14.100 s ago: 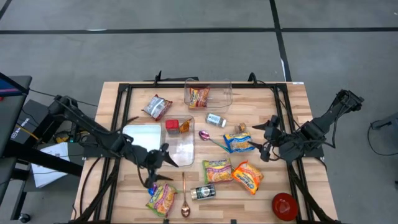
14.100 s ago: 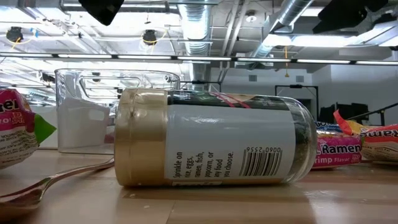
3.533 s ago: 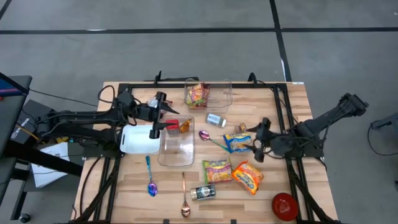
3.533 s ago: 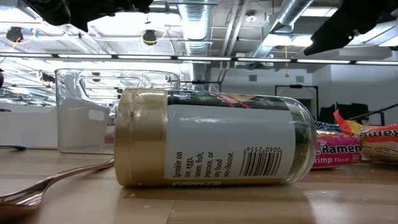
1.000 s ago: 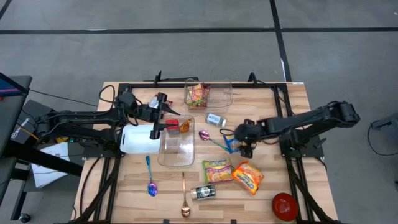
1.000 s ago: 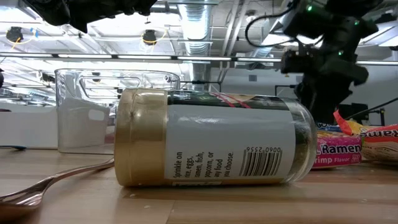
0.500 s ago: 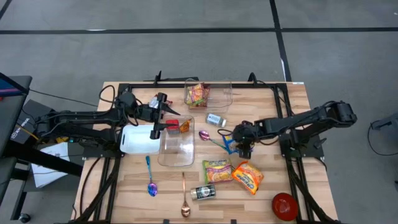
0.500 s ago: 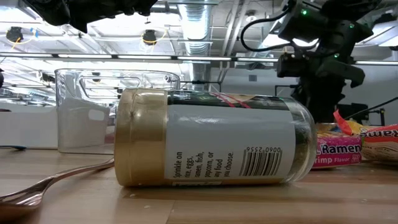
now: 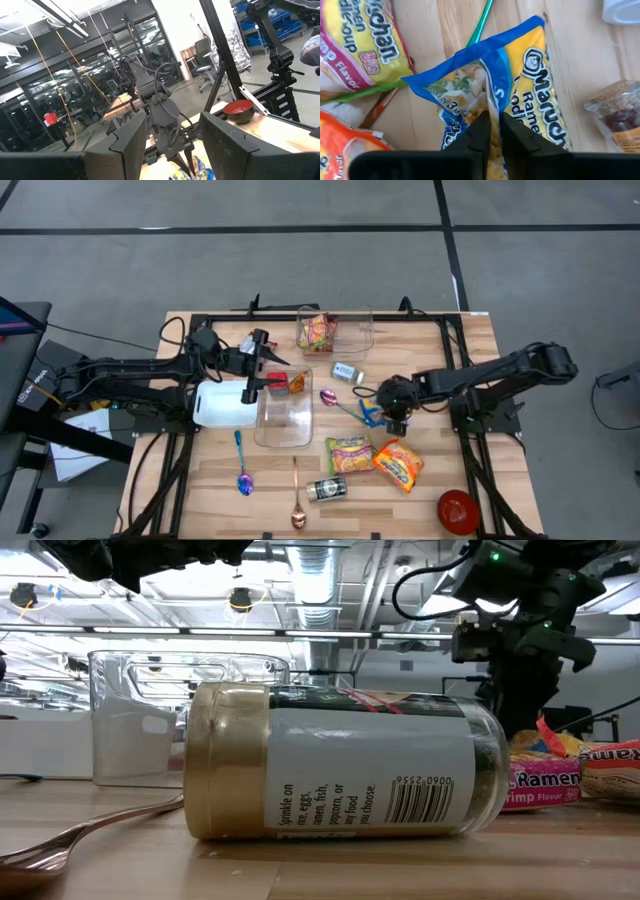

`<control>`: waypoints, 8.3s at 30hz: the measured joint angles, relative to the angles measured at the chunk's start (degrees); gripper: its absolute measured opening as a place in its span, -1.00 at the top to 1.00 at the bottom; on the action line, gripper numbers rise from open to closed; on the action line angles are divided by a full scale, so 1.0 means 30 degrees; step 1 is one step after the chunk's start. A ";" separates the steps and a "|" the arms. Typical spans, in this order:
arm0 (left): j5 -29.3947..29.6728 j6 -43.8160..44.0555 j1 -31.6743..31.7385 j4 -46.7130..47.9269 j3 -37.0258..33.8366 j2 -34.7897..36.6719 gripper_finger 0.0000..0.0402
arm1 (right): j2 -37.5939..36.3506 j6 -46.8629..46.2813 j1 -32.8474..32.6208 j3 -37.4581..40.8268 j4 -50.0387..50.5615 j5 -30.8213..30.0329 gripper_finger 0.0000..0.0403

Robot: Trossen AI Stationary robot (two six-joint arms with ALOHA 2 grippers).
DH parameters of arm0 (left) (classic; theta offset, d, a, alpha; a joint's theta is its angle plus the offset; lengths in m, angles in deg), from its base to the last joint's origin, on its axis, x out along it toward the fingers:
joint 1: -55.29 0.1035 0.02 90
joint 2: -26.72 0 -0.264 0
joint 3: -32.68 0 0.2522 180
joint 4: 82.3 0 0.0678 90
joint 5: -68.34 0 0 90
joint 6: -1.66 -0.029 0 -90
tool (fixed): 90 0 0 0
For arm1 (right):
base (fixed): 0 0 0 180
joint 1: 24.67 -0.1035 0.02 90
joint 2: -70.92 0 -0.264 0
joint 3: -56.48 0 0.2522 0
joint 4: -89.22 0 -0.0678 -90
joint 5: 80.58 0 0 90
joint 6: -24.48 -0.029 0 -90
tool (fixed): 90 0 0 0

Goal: Pick & Place Food Item
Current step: Put the blue noodle pack into the top transparent bin, then put the orange noodle pack into the top transparent bin

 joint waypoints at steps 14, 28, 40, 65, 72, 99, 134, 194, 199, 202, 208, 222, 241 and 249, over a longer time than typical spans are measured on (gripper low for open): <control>-0.0071 0.0000 0.0000 -0.0007 0.0000 -0.0007 0.12 | -0.2856 -0.0406 -0.0015 -0.0022 -0.0446 -0.0307 1.00; 0.0029 0.0000 0.0146 0.0066 0.0000 -0.0005 0.12 | -0.5202 0.0613 0.0540 -0.0051 -0.4466 -0.3210 1.00; 0.2173 -0.0160 0.0146 0.0045 0.0000 -0.0007 0.12 | -0.3902 -0.0570 0.4845 -0.2620 -0.6409 -0.4627 1.00; 0.6361 -0.0445 0.0141 -0.0053 0.0000 0.0064 0.12 | 1.0215 -0.9798 1.0127 -1.6839 0.4339 -0.4575 1.00; 0.6360 -0.0452 0.0138 0.0070 0.0000 0.0058 0.12 | 1.1623 -1.1541 1.0025 -1.7231 0.4422 -0.4648 1.00; 0.6353 -0.0437 0.0087 0.0073 0.0000 0.0063 0.12 | 1.2083 -1.0081 1.0130 -1.6925 0.5331 -0.7925 0.49; 0.8014 -0.1151 0.0109 0.3148 0.0000 0.0066 0.12 | 0.6205 -0.5694 -0.0344 -1.3288 1.3078 -1.1394 -0.10; 0.7978 -0.0415 0.0087 0.4204 0.0000 0.0066 0.12 | 0.3244 -1.8303 -1.1576 -0.2856 0.2650 -0.0551 0.24; 0.7978 -0.0374 0.0087 0.4204 0.0000 0.0066 0.12 | 0.3472 -1.8109 -1.1555 -0.2856 0.2494 -0.0539 0.29; 0.7978 -0.0357 0.0087 0.4204 0.0000 0.0066 0.12 | 0.3469 -1.8109 -1.1555 -0.2856 0.2479 -0.0539 0.37; 0.7978 -0.0357 0.0087 0.4197 0.0000 0.0066 0.12 | 0.3457 -1.8039 -1.1548 -0.2856 0.2426 -0.0539 0.60; 0.7978 -0.0354 0.0087 0.4204 0.0000 0.0066 0.12 | 0.3443 -1.8039 -1.1420 -0.2856 0.2419 -0.0590 0.99; 0.7973 -0.0357 0.0080 0.4284 0.0000 0.0066 0.12 | 0.1684 -1.8510 -1.1218 -0.2849 0.3262 -0.2444 0.55; 0.7977 -0.0357 0.0080 0.4371 0.0000 0.0066 0.12 | 0.1698 -1.8475 -1.1030 -0.2849 0.2948 -0.2471 -0.05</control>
